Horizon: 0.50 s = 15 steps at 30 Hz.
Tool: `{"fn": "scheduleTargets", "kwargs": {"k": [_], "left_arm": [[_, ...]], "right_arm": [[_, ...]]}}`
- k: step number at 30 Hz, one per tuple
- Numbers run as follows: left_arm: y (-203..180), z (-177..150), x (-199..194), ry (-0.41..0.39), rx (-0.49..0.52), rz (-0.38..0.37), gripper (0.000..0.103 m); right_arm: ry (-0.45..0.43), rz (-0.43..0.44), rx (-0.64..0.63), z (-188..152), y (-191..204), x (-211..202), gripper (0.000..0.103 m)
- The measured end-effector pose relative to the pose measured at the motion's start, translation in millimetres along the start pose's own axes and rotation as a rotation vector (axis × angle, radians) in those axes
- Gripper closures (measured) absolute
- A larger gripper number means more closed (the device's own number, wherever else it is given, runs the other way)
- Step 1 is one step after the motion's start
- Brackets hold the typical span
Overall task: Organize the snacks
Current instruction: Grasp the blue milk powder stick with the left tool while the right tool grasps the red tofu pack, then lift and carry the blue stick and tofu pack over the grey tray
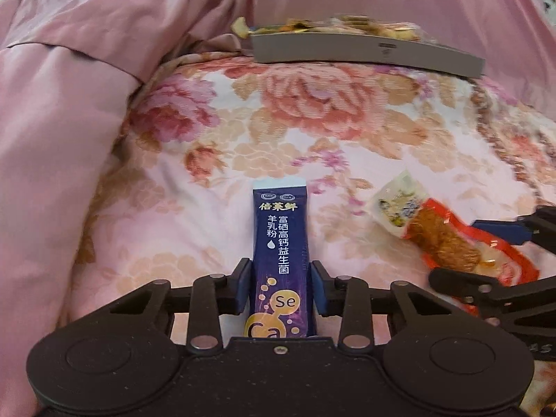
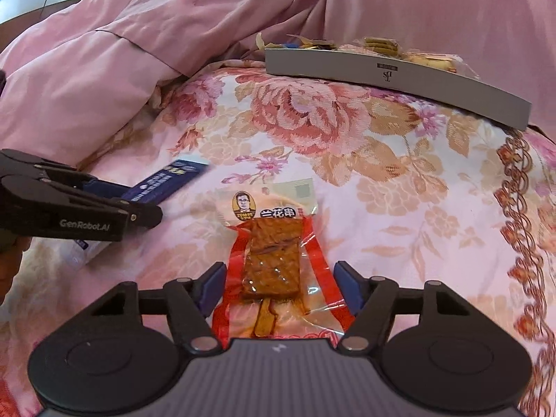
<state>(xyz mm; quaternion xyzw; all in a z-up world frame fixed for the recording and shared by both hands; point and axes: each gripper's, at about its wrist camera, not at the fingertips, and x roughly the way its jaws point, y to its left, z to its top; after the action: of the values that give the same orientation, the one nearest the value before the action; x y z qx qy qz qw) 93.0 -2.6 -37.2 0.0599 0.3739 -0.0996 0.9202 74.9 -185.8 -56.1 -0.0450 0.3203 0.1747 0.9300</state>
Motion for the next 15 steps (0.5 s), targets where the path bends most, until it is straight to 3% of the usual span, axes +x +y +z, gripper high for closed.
{"fn": "scheduleTargets", "kwargs": {"k": [3,10,15], "left_arm": [[-7.3,-2.7,-2.2,0.019,0.002,-0.07,0.066],[-13.1,-5.3,3.7,0.013,0.033,-0.063,0.062],[-11.3,-2.8,6.0,0.016,0.017,-0.071,0.063]], "right_arm": [[-0.003,-0.004,0.002,-3.0,4.0,-8.5,0.036],[0.03,-0.015,0.012,-4.0,3.8,-5.4,0.028],[0.046,-0.027,0.013,3.3,0.9,5.1,0.032]]}}
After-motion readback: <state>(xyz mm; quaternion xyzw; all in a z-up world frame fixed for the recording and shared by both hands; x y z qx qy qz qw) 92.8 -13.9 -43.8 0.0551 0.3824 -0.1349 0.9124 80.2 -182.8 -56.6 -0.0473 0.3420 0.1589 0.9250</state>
